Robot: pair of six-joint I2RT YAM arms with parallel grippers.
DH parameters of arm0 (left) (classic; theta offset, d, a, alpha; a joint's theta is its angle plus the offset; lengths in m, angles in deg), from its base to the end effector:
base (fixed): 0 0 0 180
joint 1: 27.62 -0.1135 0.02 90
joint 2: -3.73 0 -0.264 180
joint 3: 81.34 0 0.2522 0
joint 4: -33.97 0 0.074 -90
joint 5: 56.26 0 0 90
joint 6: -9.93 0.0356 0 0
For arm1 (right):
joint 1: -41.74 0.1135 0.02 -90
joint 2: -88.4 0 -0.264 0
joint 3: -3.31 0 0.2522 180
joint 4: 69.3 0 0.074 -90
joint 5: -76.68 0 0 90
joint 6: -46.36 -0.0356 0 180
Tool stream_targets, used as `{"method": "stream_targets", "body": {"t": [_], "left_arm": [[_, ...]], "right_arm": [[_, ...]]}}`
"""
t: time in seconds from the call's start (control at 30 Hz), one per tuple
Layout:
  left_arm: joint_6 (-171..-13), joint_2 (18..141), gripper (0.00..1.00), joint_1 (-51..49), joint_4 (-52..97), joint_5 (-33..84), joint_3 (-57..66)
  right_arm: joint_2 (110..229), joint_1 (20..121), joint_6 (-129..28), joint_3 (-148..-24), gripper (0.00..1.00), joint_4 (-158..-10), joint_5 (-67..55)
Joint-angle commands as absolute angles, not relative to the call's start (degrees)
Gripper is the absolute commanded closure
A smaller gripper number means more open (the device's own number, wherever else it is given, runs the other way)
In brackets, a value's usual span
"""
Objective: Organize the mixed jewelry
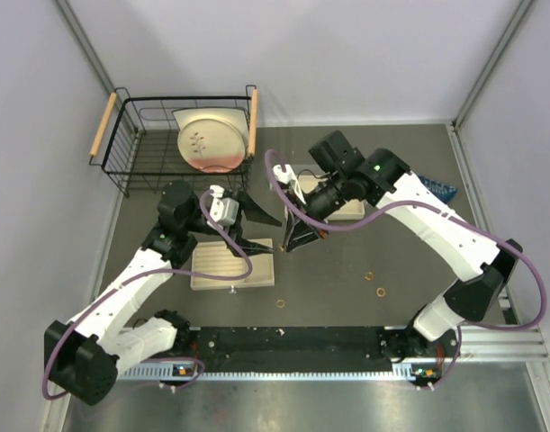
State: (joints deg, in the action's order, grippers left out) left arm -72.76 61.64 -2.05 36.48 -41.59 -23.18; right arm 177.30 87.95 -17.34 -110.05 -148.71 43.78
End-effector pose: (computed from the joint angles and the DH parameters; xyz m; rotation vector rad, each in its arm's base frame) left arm 0.1790 -0.1238 0.3423 1.4005 0.9644 -1.2270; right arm 0.1847 0.2359 0.4055 -1.7261 1.6666 1.3963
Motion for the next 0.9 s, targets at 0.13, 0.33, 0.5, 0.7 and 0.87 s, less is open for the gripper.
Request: {"method": "stream_targets", "body": {"t": [0.13,0.33,0.5,0.7,0.87], "left_arm": [[-73.92,60.86,0.37,-0.90,38.40,-43.26,-23.90],[-76.98,61.04,0.44,-0.28,42.69,-42.64,-25.04],[-79.90,61.03,0.49,-0.19,47.01,-42.37,-25.92],[-79.90,60.95,0.56,-0.11,47.45,-42.29,-26.18],[-79.90,60.86,0.64,-0.10,47.45,-42.20,-26.45]], "right_arm": [[178.22,86.91,-17.36,-113.81,1.00,-148.28,44.51],[179.01,87.00,-17.54,-114.17,1.00,-148.28,44.33],[179.36,87.00,-17.54,-114.52,1.00,-148.28,43.63],[179.45,87.00,-17.89,-114.96,1.00,-148.28,43.10],[179.63,86.91,-17.98,-115.13,1.00,-148.28,42.75]]}}
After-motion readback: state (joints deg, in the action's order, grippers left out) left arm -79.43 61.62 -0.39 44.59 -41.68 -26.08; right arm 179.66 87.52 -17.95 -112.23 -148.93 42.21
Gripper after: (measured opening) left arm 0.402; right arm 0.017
